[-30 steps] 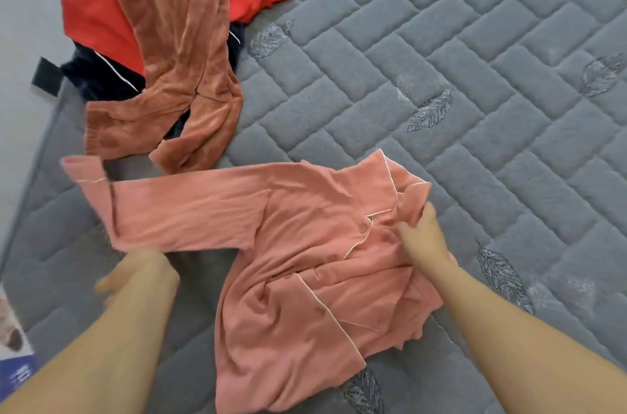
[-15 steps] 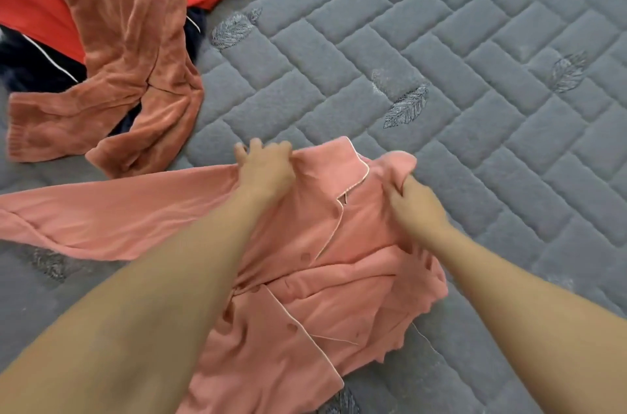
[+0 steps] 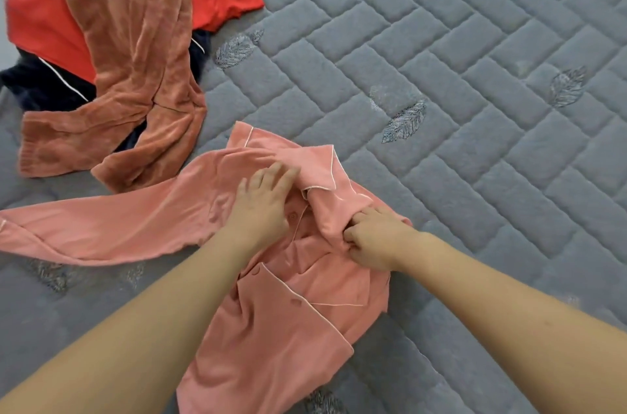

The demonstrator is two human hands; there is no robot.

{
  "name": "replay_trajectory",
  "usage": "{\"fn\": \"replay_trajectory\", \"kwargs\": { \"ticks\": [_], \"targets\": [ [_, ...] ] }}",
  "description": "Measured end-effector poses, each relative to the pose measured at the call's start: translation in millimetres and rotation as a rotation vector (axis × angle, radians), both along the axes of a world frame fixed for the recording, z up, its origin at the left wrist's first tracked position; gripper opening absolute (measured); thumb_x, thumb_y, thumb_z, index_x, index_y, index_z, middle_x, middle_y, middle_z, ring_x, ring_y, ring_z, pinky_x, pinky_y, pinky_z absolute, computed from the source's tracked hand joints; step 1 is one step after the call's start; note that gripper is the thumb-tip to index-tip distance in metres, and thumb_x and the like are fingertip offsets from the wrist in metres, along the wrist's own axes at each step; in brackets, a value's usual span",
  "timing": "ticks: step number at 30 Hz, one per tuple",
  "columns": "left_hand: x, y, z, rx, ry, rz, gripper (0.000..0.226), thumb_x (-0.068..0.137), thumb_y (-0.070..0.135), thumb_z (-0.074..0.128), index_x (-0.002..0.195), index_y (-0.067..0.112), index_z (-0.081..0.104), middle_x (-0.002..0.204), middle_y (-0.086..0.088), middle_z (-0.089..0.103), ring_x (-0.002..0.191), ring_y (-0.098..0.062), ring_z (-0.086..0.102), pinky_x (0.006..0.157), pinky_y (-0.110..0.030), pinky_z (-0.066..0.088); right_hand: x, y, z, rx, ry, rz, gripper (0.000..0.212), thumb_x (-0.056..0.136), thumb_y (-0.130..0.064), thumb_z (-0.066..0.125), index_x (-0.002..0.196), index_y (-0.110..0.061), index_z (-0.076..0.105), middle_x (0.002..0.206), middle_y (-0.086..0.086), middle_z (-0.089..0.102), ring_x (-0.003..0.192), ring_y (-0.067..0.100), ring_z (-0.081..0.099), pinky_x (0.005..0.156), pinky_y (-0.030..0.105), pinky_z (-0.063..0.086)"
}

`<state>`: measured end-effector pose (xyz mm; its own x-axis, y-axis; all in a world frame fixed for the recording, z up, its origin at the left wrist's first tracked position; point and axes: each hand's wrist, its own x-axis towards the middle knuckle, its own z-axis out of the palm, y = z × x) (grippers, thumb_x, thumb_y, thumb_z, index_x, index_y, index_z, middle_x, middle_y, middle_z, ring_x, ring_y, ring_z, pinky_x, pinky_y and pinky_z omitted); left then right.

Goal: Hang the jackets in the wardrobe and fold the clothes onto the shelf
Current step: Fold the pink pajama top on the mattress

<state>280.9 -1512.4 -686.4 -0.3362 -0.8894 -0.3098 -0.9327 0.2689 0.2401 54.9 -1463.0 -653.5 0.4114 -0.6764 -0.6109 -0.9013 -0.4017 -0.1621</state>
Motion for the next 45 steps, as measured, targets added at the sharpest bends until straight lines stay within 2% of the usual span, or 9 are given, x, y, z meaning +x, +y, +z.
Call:
{"fn": "replay_trajectory", "kwargs": {
  "ticks": [2, 6, 10, 20, 27, 30, 33, 37, 45],
  "targets": [
    [1, -1, -4, -0.007, -0.002, 0.002, 0.083, 0.090, 0.044, 0.059, 0.155, 0.039, 0.009, 0.163, 0.002, 0.008, 0.147, -0.027, 0.013, 0.117, -0.057, 0.017, -7, 5, -3, -0.063, -0.120, 0.079, 0.028, 0.098, -0.037, 0.042, 0.114, -0.026, 0.061, 0.111, 0.001, 0.060, 0.105, 0.024, 0.051, 0.099, 0.035, 0.031],
    [-19, -25, 5, -0.177, -0.020, -0.341, 0.089, 0.080, 0.027, 0.064, 0.154, 0.041, 0.017, 0.163, 0.002, 0.012, 0.147, -0.028, 0.015, 0.116, -0.051, 0.018, -19, 1, 5, -0.090, -0.160, 0.094, 0.023, 0.102, -0.037, 0.034, 0.113, -0.024, 0.050, 0.095, 0.000, 0.059, 0.075, 0.024, 0.046, 0.054, 0.032, 0.027],
    [-51, -28, 18, -0.033, -0.253, -0.575, 0.053, 0.088, 0.023, 0.054, 0.139, 0.033, 0.042, 0.141, -0.001, 0.044, 0.129, -0.027, 0.040, 0.106, -0.048, 0.028, -24, -3, 16, -0.001, -0.171, -0.023, 0.023, 0.098, -0.041, 0.046, 0.110, -0.022, 0.044, 0.089, 0.001, 0.056, 0.066, 0.020, 0.043, 0.054, 0.033, 0.024],
    [3, 21, 54, -0.381, 0.086, 0.058, 0.037, 0.062, 0.000, 0.076, 0.092, 0.001, 0.054, 0.089, -0.020, 0.054, 0.080, -0.038, 0.053, 0.064, -0.045, 0.042, -35, -20, 37, 0.434, 0.231, -0.155, 0.033, 0.084, -0.047, 0.066, 0.095, -0.017, 0.071, 0.089, 0.000, 0.066, 0.088, 0.026, 0.062, 0.079, 0.030, 0.049],
    [6, 11, 89, -0.379, 0.080, 0.291, 0.022, 0.082, 0.009, 0.052, 0.099, -0.004, 0.053, 0.102, -0.028, 0.052, 0.094, -0.043, 0.050, 0.077, -0.053, 0.038, -71, -22, 89, 0.610, 0.370, -0.412, 0.034, 0.073, -0.046, 0.077, 0.088, -0.017, 0.069, 0.074, 0.001, 0.071, 0.066, 0.020, 0.068, 0.069, 0.030, 0.056],
    [-26, -23, 113, -0.451, 0.079, 0.312, 0.017, 0.085, 0.007, 0.061, 0.098, 0.005, 0.050, 0.103, -0.022, 0.051, 0.094, -0.040, 0.048, 0.073, -0.051, 0.036, -101, -35, 126, 0.316, 0.606, -0.353, 0.021, 0.083, -0.040, 0.069, 0.093, -0.023, 0.066, 0.087, 0.001, 0.068, 0.078, 0.021, 0.066, 0.070, 0.027, 0.055],
    [-66, -56, 123, -0.353, 0.117, 0.316, 0.028, 0.088, 0.016, 0.055, 0.114, 0.008, 0.049, 0.121, -0.018, 0.047, 0.109, -0.038, 0.045, 0.083, -0.051, 0.039, -133, -51, 144, -0.386, 0.499, -0.465, 0.026, 0.089, -0.011, 0.050, 0.114, -0.011, 0.057, 0.116, 0.014, 0.062, 0.107, 0.032, 0.060, 0.086, 0.040, 0.048],
    [-83, -51, 98, -0.090, 0.216, 0.398, 0.061, 0.083, 0.023, 0.057, 0.139, 0.022, 0.034, 0.140, -0.012, 0.030, 0.130, -0.035, 0.032, 0.106, -0.054, 0.031, -120, -36, 124, -0.748, 0.353, -0.448, 0.073, 0.083, -0.008, 0.051, 0.151, -0.013, 0.026, 0.139, 0.025, 0.035, 0.121, 0.038, 0.037, 0.106, 0.067, 0.022],
    [25, 128, 12, 0.343, -0.113, 0.441, 0.073, 0.084, 0.047, 0.059, 0.144, 0.022, 0.026, 0.149, -0.013, 0.022, 0.141, -0.036, 0.021, 0.108, -0.059, 0.027, -48, 85, -5, 0.178, -0.073, -1.248, 0.088, 0.082, -0.041, 0.062, 0.152, -0.014, 0.015, 0.151, 0.018, 0.029, 0.139, 0.038, 0.032, 0.112, 0.049, 0.029]
  ]
}}
